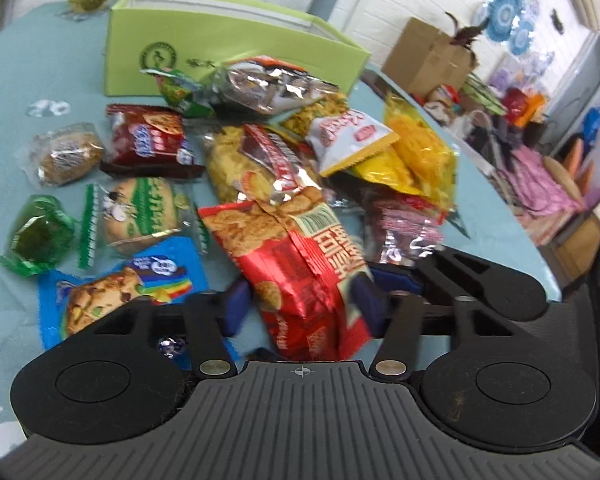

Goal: Organize snacks
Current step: 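Carry the red chip bag into the green box and open the left tool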

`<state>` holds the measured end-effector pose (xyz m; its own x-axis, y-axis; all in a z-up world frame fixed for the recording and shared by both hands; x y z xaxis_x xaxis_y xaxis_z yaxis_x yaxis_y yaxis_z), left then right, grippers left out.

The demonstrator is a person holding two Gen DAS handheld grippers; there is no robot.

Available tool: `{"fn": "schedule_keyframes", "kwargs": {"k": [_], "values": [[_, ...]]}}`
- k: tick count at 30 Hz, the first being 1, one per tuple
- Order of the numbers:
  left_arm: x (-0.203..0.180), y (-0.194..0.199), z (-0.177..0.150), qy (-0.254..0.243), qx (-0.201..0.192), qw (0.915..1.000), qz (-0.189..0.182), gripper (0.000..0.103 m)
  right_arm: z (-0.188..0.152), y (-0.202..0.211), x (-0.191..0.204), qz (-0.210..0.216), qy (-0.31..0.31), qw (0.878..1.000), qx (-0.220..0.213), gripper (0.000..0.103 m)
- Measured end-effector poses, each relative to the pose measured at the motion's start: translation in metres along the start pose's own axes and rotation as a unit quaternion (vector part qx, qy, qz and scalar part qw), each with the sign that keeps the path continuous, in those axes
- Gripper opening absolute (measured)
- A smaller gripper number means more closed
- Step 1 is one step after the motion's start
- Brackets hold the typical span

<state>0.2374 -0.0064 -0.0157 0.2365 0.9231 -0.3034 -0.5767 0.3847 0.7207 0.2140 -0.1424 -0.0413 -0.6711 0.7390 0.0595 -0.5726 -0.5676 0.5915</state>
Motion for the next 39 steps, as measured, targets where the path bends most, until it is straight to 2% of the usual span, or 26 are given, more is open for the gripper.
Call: {"fn": "schedule_keyframes", "kwargs": {"k": [2, 4, 8, 12, 15, 18, 22, 23, 24, 26, 28, 30, 34, 39], "values": [[0.003, 0.004, 0.005, 0.004, 0.0, 0.9999, -0.01, 0.025, 0.011, 0.003, -0.002, 0.004, 0.001, 1.0, 0.0, 0.069], [0.004, 0.014, 0.02, 0.003, -0.019, 0.9994, -0.028, 0.025, 0.027, 0.012, -0.005, 0.004, 0.004, 1.0, -0.016, 0.069], [0.011, 0.033, 0.072, -0.004, -0.071, 0.9963, -0.048, 0.025, 0.077, 0.014, -0.02, 0.0, 0.023, 0.998, -0.055, 0.069], [0.032, 0.031, 0.137, -0.005, -0.107, 0.9935, -0.038, 0.027, 0.137, -0.016, -0.046, -0.009, 0.059, 0.995, -0.077, 0.07], [0.054, 0.015, 0.187, -0.008, -0.12, 0.9925, -0.02, 0.027, 0.18, -0.053, -0.077, -0.002, 0.064, 0.995, -0.077, 0.07], [0.079, -0.017, 0.226, -0.001, -0.105, 0.9944, -0.001, 0.027, 0.206, -0.092, -0.098, 0.006, 0.062, 0.997, -0.053, 0.07], [0.108, -0.061, 0.256, 0.008, -0.079, 0.9967, 0.017, 0.028, 0.223, -0.142, -0.115, 0.007, 0.059, 0.998, -0.027, 0.074], [0.113, -0.07, 0.26, 0.01, -0.071, 0.9971, 0.025, 0.029, 0.222, -0.15, -0.118, 0.007, 0.056, 0.998, -0.021, 0.076], [0.119, -0.079, 0.263, 0.011, -0.066, 0.9971, 0.038, 0.037, 0.221, -0.155, -0.119, 0.007, 0.052, 0.998, -0.018, 0.078], [0.126, -0.086, 0.264, 0.008, -0.073, 0.9958, 0.054, 0.048, 0.217, -0.153, -0.125, 0.001, 0.052, 0.998, -0.028, 0.091], [0.128, -0.075, 0.261, 0.008, -0.089, 0.9942, 0.059, 0.052, 0.214, -0.142, -0.125, -0.007, 0.054, 0.997, -0.046, 0.092], [0.127, -0.055, 0.254, 0.011, -0.114, 0.9917, 0.058, 0.066, 0.211, -0.123, -0.123, -0.013, 0.051, 0.996, -0.066, 0.092], [0.111, -0.015, 0.228, 0.001, -0.141, 0.988, 0.063, 0.072, 0.19, -0.076, -0.107, 0.002, 0.024, 0.995, -0.101, 0.093], [0.085, 0.027, 0.169, -0.004, -0.146, 0.9878, 0.055, 0.079, 0.147, -0.022, -0.078, 0.032, -0.028, 0.993, -0.111, 0.093]]}}
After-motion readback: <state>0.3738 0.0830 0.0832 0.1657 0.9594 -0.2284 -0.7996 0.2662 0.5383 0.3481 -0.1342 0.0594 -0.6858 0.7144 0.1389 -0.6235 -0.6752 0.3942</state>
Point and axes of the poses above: each gripper's, at about its wrist camera, not at the fingertips, and y roughly against the way its jaws point, x to its left, z to its top, the point moved 3 cm from there along -y, roughly the way its jaws point, and after that the axes turned 7 degrees about z, right-handed, at the moved point
